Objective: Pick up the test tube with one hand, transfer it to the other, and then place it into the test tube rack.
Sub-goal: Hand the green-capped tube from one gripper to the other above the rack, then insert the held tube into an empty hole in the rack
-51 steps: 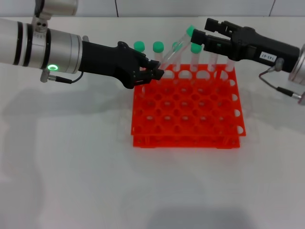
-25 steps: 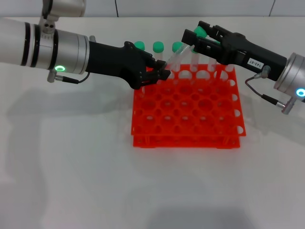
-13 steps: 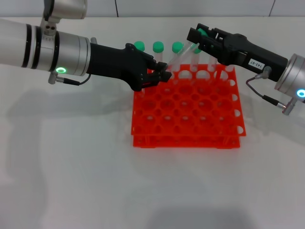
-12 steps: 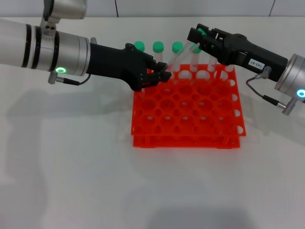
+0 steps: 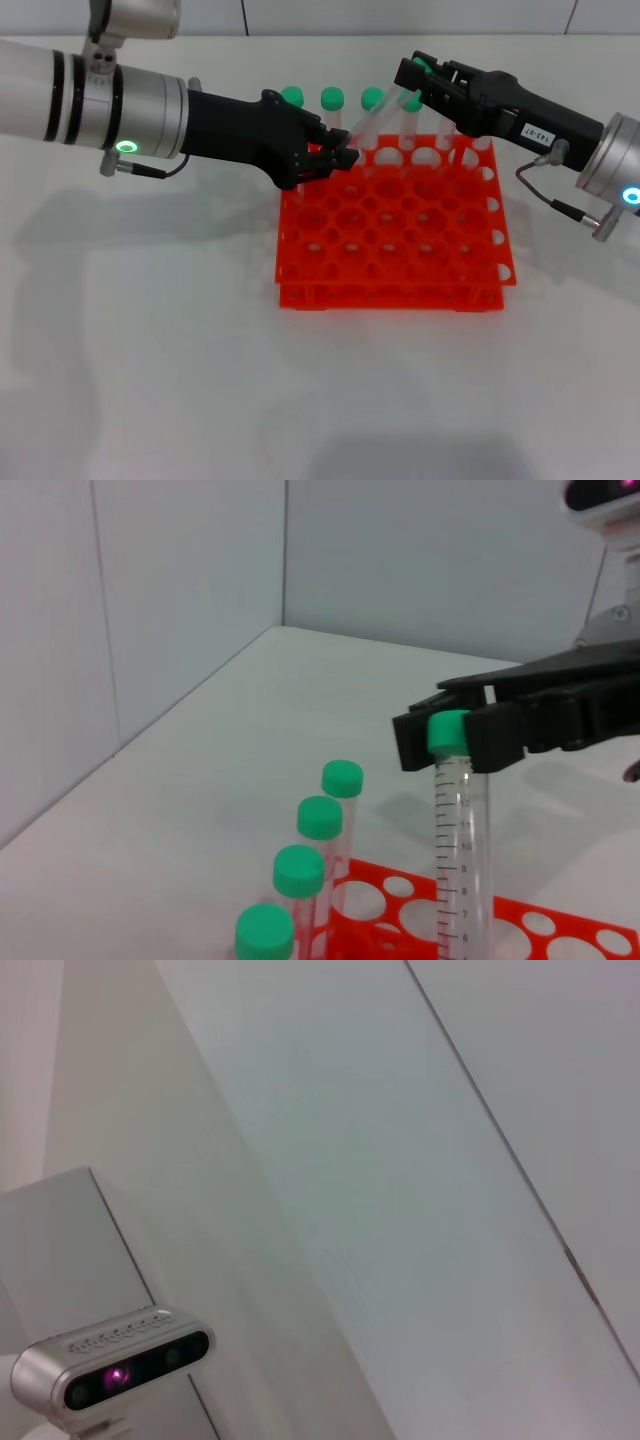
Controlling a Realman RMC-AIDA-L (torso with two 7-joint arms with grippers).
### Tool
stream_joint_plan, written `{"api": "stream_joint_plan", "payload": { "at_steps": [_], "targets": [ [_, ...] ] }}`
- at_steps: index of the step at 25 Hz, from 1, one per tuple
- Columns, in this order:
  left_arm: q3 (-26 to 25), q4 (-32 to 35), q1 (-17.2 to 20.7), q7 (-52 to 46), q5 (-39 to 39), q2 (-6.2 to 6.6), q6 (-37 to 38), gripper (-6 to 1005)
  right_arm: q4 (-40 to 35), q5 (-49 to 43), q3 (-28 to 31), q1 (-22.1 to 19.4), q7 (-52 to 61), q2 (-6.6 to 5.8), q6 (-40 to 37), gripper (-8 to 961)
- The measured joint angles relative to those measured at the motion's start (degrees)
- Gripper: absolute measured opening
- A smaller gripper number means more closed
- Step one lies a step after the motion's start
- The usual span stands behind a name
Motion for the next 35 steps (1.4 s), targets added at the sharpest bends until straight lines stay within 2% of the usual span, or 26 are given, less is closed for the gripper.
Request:
{"api": "stream_joint_plan", "payload": {
  "at_steps": [6, 10, 15, 18, 23, 28, 29, 35],
  "targets": [
    [0.3, 3.2, 0.1, -6.6, 0.0, -0.28, 0.2, 280, 0.0, -0.2, -0.1, 0.0, 0.2, 0.02, 0.0, 258],
    [3.6, 7.9, 1.7, -10.9, 0.0, -0.94, 0.3, 283, -0.4, -0.4, -0.1, -0.2, 0.4, 0.02, 0.0, 258],
    [8.0, 13.8, 3.2, -17.9, 0.3, -0.98, 0.9, 487, -0.5, -0.5, -0.1, -0.3, 0.5, -0.03, -0.2, 259],
    [8.5, 20.5, 5.5, -22.2, 2.0, -1.03, 2.3, 579, -0.6, -0.7, -0.2, -0.5, 0.6, -0.23, -0.3, 259],
    [8.4, 35.5, 13.0, -28.1, 3.5, -1.88, 4.0, 707, -3.2, -0.7, -2.7, -1.2, 0.8, -0.42, 0.0, 258],
    [7.2, 49.4, 25.2, -28.8, 1.9, -3.49, 4.0, 846, -7.4, -0.7, -6.9, -1.1, 2.1, -0.52, 1.8, 258],
    [7.0, 50.6, 27.1, -28.2, 1.2, -3.68, 3.9, 874, -8.5, -0.7, -8.0, -0.9, 2.6, -0.54, 2.4, 258],
    [6.8, 51.2, 37.5, -20.3, -6.4, -3.80, 3.4, 872, -14.0, -0.7, -13.2, -0.8, 4.3, -0.53, 5.2, 259]
  ]
}}
